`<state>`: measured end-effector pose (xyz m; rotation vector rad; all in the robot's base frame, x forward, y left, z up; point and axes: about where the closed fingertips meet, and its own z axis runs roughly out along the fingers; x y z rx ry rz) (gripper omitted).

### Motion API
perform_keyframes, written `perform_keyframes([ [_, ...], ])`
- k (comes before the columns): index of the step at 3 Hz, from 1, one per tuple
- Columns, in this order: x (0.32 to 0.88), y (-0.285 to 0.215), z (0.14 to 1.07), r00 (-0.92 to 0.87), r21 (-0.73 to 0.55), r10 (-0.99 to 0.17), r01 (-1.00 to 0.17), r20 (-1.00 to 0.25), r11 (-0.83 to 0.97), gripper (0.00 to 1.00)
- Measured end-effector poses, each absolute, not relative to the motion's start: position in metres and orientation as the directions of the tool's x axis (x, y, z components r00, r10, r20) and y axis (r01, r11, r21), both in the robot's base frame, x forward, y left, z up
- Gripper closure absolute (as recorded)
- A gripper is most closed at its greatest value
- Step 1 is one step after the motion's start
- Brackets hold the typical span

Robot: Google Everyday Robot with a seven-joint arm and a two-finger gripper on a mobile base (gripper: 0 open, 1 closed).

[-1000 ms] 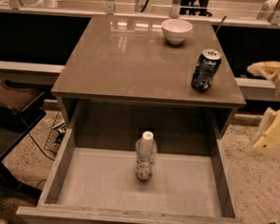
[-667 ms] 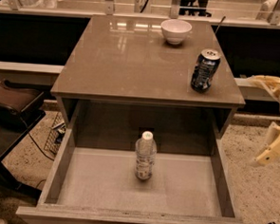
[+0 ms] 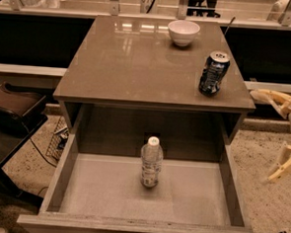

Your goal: Pick blue plastic bottle from top drawer and place on counter

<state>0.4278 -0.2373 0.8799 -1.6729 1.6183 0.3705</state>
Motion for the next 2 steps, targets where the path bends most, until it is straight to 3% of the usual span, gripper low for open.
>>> perform_keyframes([
  [2,0.430,-0.228,0.857,0.087,-0.259,-0.710,-0.956,-0.699,0.138,0.00],
])
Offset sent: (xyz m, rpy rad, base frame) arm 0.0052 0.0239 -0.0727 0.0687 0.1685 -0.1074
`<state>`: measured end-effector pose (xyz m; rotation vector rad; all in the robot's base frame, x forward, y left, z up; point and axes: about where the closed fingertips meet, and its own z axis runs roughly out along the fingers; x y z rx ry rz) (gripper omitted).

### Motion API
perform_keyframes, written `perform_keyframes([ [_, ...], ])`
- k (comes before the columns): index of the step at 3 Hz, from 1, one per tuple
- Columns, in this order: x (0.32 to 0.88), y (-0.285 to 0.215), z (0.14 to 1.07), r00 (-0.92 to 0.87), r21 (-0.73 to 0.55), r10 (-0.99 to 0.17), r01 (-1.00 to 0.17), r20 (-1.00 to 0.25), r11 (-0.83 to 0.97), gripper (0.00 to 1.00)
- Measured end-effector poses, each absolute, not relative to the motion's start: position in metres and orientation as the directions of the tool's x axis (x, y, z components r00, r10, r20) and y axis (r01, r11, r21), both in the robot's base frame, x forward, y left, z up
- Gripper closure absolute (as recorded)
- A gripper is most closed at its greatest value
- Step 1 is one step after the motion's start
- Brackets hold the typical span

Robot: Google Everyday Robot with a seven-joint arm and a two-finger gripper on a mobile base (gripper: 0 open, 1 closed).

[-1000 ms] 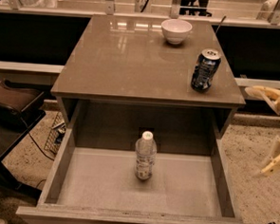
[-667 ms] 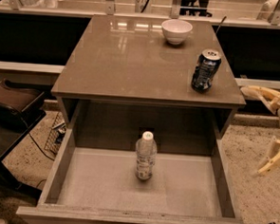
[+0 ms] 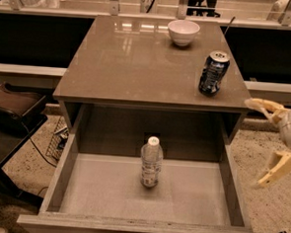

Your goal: Pick blue plastic bottle from top drawer and place on counter

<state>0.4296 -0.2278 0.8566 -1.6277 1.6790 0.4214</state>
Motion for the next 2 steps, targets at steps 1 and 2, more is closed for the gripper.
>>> perform_keyframes([
  [1,0.433,-0.206,0.808,0.011,-0.172,-0.639,-0.967,-0.769,0.190,0.00],
  [2,0.439,-0.180,0.762,-0.033,-0.093,-0.503,-0.970,-0.864,0.225,0.00],
])
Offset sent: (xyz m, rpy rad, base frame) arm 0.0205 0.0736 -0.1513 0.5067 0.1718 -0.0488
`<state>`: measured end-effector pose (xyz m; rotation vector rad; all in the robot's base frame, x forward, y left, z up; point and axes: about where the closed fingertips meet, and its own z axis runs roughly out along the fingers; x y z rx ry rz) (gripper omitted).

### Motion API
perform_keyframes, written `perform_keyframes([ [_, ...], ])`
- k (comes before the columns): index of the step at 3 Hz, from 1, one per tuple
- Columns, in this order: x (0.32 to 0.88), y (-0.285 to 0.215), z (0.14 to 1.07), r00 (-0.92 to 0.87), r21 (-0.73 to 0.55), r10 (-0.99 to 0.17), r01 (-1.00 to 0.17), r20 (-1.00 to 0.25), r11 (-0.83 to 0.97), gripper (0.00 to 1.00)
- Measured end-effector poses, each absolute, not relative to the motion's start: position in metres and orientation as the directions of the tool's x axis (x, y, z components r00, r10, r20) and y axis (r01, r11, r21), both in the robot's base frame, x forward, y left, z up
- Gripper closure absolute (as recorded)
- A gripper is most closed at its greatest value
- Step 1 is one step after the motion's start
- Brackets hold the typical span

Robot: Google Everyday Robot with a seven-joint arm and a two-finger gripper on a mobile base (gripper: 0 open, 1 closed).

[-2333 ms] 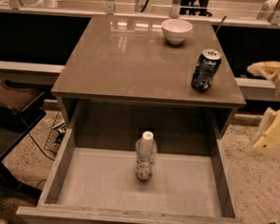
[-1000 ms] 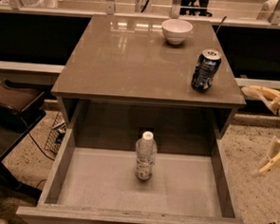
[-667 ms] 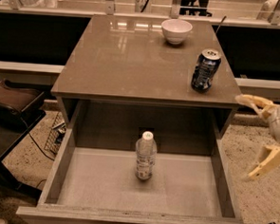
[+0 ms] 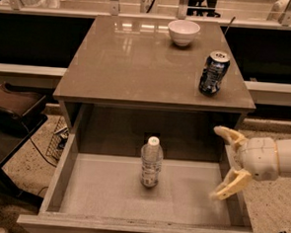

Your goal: Pick blue plastic bottle from top drawer and place on counter

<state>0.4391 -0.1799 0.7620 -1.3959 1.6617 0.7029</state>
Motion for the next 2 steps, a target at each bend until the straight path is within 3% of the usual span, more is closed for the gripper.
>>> perform_keyframes([
  [1,0.447,-0.145,0.719,-0.047,-0.030,-0.325,-0.973,-0.945,0.227,0.00],
  [2,0.450,-0.127,0.705,-0.033,-0.019,-0.235,-0.976,-0.972,0.216,0.00],
])
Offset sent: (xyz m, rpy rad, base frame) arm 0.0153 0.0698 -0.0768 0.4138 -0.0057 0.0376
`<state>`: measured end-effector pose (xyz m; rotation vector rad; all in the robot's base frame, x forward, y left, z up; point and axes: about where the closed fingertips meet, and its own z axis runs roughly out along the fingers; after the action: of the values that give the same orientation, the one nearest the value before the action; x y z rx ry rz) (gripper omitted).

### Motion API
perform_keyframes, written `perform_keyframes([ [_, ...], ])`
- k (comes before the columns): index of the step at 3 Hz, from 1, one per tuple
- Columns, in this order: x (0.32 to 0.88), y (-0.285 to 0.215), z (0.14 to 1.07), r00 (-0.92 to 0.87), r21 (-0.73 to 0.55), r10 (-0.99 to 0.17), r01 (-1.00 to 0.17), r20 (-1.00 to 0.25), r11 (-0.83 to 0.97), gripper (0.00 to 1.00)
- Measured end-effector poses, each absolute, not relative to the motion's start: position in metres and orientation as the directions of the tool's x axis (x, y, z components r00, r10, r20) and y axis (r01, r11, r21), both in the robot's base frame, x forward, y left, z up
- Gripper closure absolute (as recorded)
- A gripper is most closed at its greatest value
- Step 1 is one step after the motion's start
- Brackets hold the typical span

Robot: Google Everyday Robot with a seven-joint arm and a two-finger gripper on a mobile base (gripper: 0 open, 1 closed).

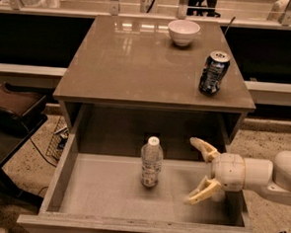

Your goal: Pick blue plastic bottle from top drawer and place on counter

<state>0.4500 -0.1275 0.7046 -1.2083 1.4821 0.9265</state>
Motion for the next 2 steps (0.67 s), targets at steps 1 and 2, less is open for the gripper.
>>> perform_keyframes([
  [1,0.456,-0.094,0.704,0.018,-0.042,-0.136,-0.983,-0.991,0.178,0.00],
  [2,0.460,-0.071,0.713,0.058,-0.073,-0.103,-0.987,-0.993,0.145,0.00],
])
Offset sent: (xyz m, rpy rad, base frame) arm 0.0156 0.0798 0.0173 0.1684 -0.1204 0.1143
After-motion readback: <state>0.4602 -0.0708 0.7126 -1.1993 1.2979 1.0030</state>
